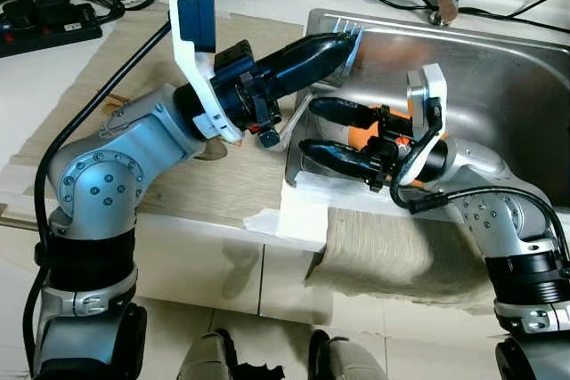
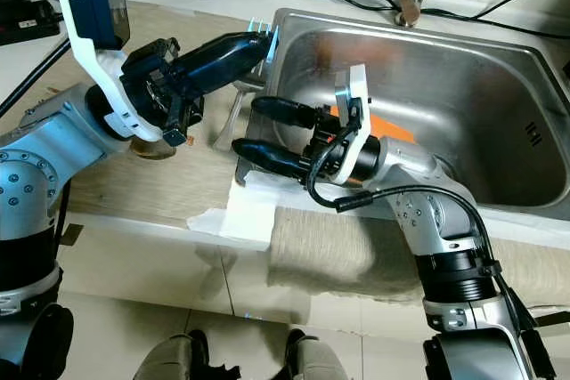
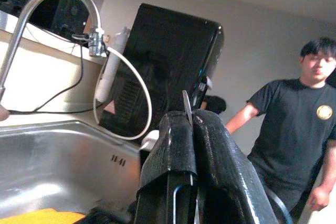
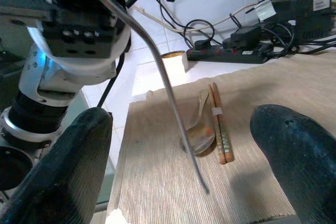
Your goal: Kitchen organization
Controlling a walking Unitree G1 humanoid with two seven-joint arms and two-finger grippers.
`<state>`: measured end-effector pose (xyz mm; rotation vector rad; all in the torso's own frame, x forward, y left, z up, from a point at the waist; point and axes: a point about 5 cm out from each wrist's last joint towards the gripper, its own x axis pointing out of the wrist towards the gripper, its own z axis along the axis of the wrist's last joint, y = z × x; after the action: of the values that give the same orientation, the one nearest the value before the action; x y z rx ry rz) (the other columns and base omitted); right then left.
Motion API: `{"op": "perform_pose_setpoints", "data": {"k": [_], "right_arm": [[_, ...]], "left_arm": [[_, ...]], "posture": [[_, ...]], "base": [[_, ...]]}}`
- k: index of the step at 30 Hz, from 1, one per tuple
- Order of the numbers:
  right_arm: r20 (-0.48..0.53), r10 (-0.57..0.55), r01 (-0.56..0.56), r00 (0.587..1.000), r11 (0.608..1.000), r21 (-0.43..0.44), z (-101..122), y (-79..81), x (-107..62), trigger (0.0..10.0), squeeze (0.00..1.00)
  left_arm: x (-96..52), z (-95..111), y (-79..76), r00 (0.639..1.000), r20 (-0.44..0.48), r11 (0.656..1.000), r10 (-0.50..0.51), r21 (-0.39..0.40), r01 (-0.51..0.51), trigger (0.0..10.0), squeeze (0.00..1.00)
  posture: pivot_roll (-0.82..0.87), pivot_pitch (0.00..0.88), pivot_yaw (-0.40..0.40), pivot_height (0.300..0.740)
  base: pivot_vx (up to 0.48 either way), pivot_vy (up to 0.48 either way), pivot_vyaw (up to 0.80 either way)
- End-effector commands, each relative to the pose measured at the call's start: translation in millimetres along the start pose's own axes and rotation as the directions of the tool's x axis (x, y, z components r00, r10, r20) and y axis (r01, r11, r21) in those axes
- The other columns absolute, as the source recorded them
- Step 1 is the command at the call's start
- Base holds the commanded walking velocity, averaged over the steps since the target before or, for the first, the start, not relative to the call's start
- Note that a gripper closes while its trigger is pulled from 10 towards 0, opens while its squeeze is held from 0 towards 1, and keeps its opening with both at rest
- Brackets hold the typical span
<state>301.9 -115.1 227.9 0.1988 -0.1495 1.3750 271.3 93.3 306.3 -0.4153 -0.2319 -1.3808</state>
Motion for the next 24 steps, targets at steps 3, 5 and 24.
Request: {"op": "perform_pose_setpoints", "data": {"k": [3, 5, 24], "right_arm": [[-0.025, 0.036, -0.036, 0.999, 0.999, -0.029, 0.7, 2.0, 7.6, 10.0, 0.00], [-0.028, 0.042, -0.043, 0.999, 0.999, -0.029, 0.7, 2.1, 8.5, 10.0, 0.00], [-0.057, 0.093, -0.095, 0.994, 0.995, -0.026, -2.0, 1.9, 11.0, 0.0, 0.00]], "left_arm": [[9.7, -1.0, -10.5, 0.999, 0.002, 0.999, -0.053, -0.009, 0.053, 10.0, 0.00], [9.9, -1.7, -10.6, 0.999, 0.001, 0.999, -0.053, -0.011, 0.053, 10.0, 0.00], [10.9, -0.2, -8.5, 0.999, -0.011, 0.999, -0.041, -0.025, 0.040, 10.0, 0.00]], "posture": [[-0.15, 0.154, -0.057, 0.740], [-0.15, 0.153, -0.057, 0.740], [-0.15, 0.156, -0.056, 0.740]], "base": [[0.000, 0.000, 0.00], [0.000, 0.000, 0.00], [0.000, 0.000, 0.00]]}}
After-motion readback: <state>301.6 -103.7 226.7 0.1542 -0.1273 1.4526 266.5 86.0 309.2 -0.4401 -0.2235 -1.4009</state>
